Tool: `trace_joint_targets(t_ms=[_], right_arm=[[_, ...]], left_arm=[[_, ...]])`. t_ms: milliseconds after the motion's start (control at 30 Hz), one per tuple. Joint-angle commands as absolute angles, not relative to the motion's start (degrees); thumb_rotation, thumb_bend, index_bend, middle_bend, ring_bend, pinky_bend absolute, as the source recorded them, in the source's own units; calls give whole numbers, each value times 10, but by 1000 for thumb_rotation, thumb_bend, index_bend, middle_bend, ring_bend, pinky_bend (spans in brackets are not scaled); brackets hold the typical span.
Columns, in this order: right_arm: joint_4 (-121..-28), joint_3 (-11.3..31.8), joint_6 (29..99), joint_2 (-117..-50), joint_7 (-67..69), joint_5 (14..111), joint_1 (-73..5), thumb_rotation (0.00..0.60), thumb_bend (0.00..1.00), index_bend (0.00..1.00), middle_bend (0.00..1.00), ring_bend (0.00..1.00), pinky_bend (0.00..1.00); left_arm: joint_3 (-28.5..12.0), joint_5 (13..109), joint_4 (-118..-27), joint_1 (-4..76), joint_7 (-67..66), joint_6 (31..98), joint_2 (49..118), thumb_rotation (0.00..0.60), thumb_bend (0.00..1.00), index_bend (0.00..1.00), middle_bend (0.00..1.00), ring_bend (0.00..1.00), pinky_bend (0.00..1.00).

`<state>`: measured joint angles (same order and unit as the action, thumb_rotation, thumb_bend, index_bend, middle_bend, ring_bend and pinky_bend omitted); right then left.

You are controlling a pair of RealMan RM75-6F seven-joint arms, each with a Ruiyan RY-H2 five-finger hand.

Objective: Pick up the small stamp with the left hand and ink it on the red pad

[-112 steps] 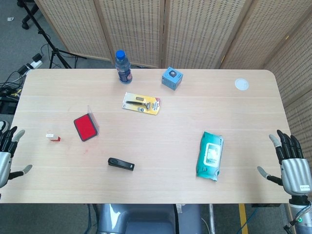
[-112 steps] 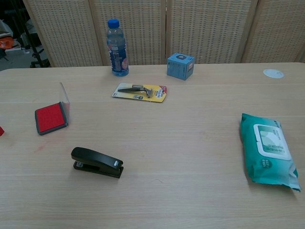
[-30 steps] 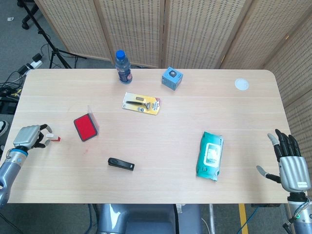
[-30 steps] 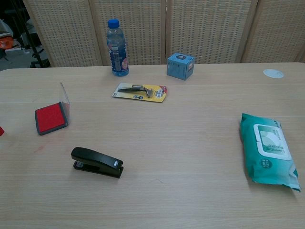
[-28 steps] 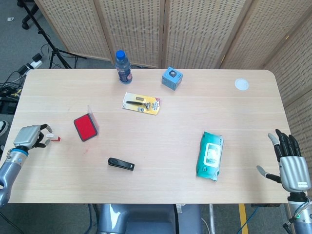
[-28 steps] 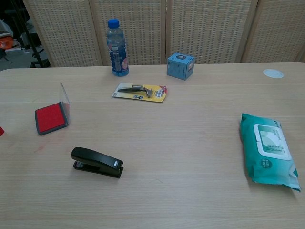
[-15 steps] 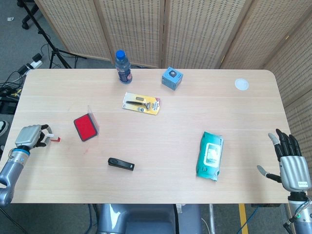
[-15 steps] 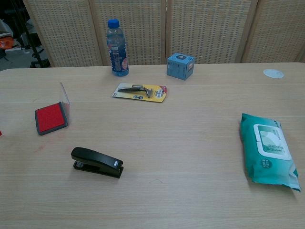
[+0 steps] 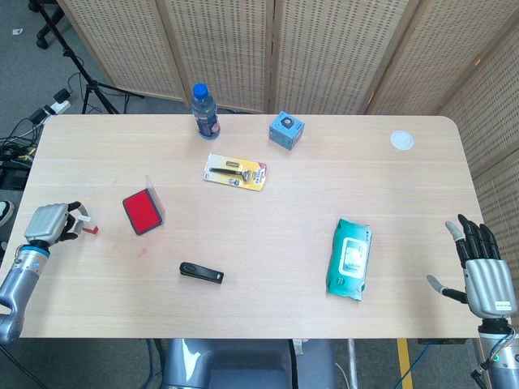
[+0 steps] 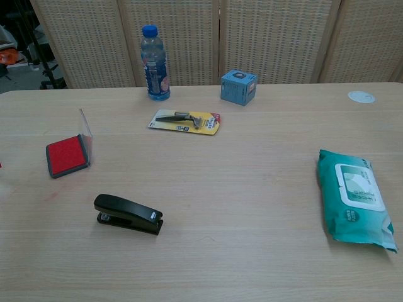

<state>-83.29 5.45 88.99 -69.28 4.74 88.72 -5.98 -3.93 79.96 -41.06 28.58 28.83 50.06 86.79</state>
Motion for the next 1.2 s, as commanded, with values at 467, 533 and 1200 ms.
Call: trace_joint_targets(t_ms=[467, 533, 1200], right_arm=[[-831, 55, 876, -692, 54, 880, -65, 600, 0, 0, 0, 0, 0], [-830, 56, 873, -691, 57, 877, -66, 600, 0, 0, 0, 0, 0], [-824, 61, 854, -684, 87, 859, -70, 600, 0, 0, 0, 0, 0]], left_arm=[[-79, 829, -388, 312, 331, 640, 946, 600, 551, 621, 1000, 1000, 992], [-80, 826, -378, 316, 333, 635, 959, 600, 552, 621, 1000, 1000, 992], [-71, 817, -230, 336, 374, 590, 1064, 600, 567, 622, 1000, 1000, 992]])
